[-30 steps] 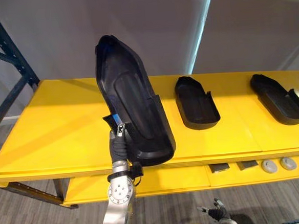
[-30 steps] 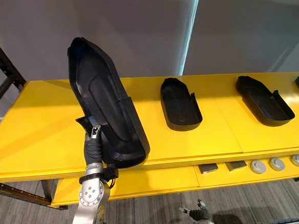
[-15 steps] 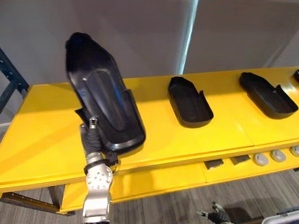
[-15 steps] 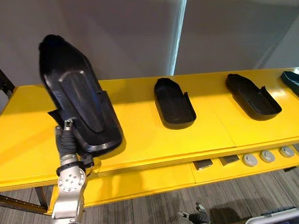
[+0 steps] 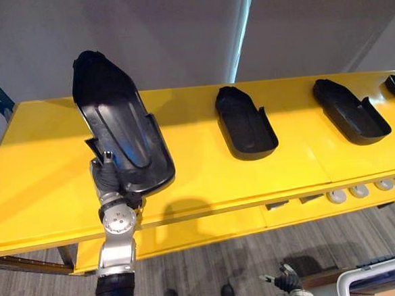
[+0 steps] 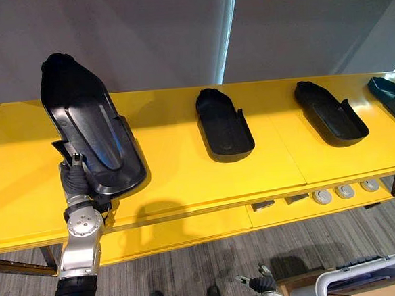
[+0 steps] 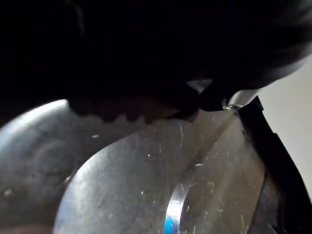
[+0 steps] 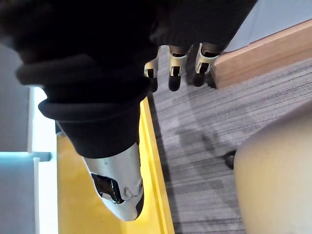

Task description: Walk over and take plastic housings, then place them on the shelf

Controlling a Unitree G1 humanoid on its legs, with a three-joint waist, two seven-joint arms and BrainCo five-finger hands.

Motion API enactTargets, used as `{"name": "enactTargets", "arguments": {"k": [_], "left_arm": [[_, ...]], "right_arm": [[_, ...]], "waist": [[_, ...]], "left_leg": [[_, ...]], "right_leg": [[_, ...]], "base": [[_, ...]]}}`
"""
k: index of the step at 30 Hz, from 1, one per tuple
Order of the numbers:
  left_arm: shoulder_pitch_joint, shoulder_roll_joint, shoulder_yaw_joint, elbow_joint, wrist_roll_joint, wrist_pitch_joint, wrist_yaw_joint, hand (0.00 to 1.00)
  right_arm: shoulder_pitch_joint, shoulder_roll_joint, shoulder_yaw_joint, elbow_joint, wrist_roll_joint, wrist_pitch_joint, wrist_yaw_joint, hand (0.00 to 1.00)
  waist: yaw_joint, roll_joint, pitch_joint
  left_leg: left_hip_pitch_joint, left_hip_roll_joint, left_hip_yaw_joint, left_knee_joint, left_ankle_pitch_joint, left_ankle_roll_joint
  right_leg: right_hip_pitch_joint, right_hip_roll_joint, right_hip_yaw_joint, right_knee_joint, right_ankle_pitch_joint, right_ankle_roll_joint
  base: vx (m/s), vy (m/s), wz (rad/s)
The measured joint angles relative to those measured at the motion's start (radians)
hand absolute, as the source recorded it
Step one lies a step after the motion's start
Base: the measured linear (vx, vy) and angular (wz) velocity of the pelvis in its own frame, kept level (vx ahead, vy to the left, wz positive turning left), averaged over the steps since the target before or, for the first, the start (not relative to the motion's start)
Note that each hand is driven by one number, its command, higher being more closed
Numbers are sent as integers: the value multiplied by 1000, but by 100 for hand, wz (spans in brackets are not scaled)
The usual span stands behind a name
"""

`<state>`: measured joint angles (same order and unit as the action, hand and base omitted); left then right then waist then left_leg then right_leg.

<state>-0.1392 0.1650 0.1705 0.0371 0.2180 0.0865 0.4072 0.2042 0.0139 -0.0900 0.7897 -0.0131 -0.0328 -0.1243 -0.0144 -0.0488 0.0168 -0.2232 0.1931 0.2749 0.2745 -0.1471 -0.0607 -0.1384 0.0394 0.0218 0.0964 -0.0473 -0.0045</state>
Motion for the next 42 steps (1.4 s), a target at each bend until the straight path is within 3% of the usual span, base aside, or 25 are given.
{"name": "enactTargets", "arguments": {"k": [3, 4, 12, 22, 28, 34, 40, 41, 42], "left_arm": [[-56, 40, 0, 59, 34, 23, -18, 100], [-74, 53, 1, 72, 40, 28, -23, 0], [-180, 82, 33, 161, 71, 59, -41, 0], [-200, 83, 77, 169, 59, 61, -33, 0], [-200, 47, 76, 108, 6, 57, 15, 0], [-151, -1, 52, -97, -14, 8, 58, 0], [-6, -25, -41, -340, 1, -74, 98, 0], [49, -37, -68, -394, 27, -101, 100, 100], [97, -44, -100, -432, 44, -121, 98, 100]], "right_arm": [[-2, -2, 20, -30, -1, -1, 7, 0], [-1, -3, 22, -39, -6, -2, 18, 0], [-5, -3, 32, -63, -7, -3, 22, 0], [-21, 0, 61, -65, -6, -3, 34, 0], [-20, 1, 76, -66, -7, -3, 33, 0], [-20, 0, 97, -64, -7, -2, 32, 0], [-21, 1, 100, -59, -6, -5, 31, 0], [-20, 1, 101, -56, -6, -7, 31, 0], [-21, 0, 100, -51, -5, -10, 31, 0]], "waist": [[1, 5, 17], [1, 5, 20], [2, 16, 35], [5, 16, 50], [21, 17, 57], [28, 17, 60], [31, 17, 60], [32, 17, 60], [34, 17, 60]], "left_leg": [[-23, 6, 0, 15, -9, 5], [-40, 10, 0, 23, -11, 3], [-61, 22, 0, 44, -5, 0], [-61, 16, 1, 48, -5, 1], [-48, 14, -3, 46, -5, 1], [-25, 4, -22, 38, -4, 0], [-4, -5, -30, 18, 6, 1], [0, -5, -30, 15, 6, 0], [2, -5, -30, 11, 6, 0]], "right_leg": [[-12, 4, 9, -16, 15, -2], [-26, 7, 11, -16, 22, -2], [-40, 17, 14, -18, 29, -7], [-38, 15, 14, -18, 29, -7], [-16, 12, 9, -32, 34, -11], [23, 10, -9, -51, 34, -11], [44, 4, -21, -59, 34, -11], [48, 3, -22, -59, 34, -11], [48, 2, -22, -59, 34, -11]], "base": [[-77, 4, -7], [-72, -9, -7], [-15, -7, -2], [0, 0, 0], [3, 0, 3], [10, -3, 11], [11, -5, 6], [0, 0, 0], [0, 0, 0]]}}
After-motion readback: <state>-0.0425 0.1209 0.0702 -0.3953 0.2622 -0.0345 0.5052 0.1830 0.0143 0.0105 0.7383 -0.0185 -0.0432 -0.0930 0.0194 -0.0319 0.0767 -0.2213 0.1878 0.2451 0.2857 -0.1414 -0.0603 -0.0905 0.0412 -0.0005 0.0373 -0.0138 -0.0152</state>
